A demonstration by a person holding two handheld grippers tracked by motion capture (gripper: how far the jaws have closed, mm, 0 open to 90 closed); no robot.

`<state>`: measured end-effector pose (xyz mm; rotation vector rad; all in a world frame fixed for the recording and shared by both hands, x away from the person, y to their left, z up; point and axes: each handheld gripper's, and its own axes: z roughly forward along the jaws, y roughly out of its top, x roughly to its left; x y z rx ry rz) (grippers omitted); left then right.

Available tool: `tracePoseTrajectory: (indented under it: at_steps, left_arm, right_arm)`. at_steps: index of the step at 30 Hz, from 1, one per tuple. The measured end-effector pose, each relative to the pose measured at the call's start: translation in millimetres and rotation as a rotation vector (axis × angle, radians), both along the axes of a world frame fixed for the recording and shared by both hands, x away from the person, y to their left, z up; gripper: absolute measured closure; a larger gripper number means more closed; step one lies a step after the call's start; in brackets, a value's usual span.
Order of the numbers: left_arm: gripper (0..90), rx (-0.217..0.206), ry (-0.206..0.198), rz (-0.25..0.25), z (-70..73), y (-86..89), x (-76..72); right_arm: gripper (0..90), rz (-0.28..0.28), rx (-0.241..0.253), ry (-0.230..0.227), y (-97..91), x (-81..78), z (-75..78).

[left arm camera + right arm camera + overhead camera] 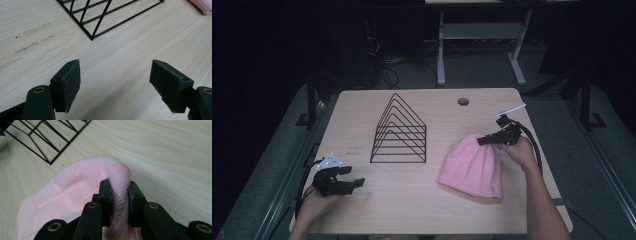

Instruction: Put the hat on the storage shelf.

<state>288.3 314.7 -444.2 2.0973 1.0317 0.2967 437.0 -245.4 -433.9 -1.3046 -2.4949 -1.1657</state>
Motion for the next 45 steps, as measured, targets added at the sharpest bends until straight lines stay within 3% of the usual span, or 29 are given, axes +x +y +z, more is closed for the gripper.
tracePoseTrajectory:
  at_steps: [4,12,22,33,45]
  left_arm:
    - [24.4,0.006,0.001,-0.005,0.6,-0.3,-0.2]
    - [24.4,-0.001,0.0,-0.005,0.8,-2.4,-0.7]
    - [24.4,-0.002,0.0,-0.01,2.0,-1.6,-1.0]
    - [24.5,-0.002,-0.003,-0.016,3.6,-2.8,-2.2]
    - [24.8,-0.027,-0.017,-0.015,8.9,-3.2,-3.2]
  right_arm:
    - [76.5,0.009,0.002,-0.038,0.5,-10.5,17.1]
    - [76.6,0.025,-0.017,-0.091,4.6,-22.6,33.8]
    - [76.9,0.036,0.007,-0.163,6.2,-37.2,60.0]
    - [77.0,0.063,-0.01,-0.246,9.6,-52.5,89.7]
    - [77.0,0.077,-0.022,-0.349,11.6,-65.4,125.4]
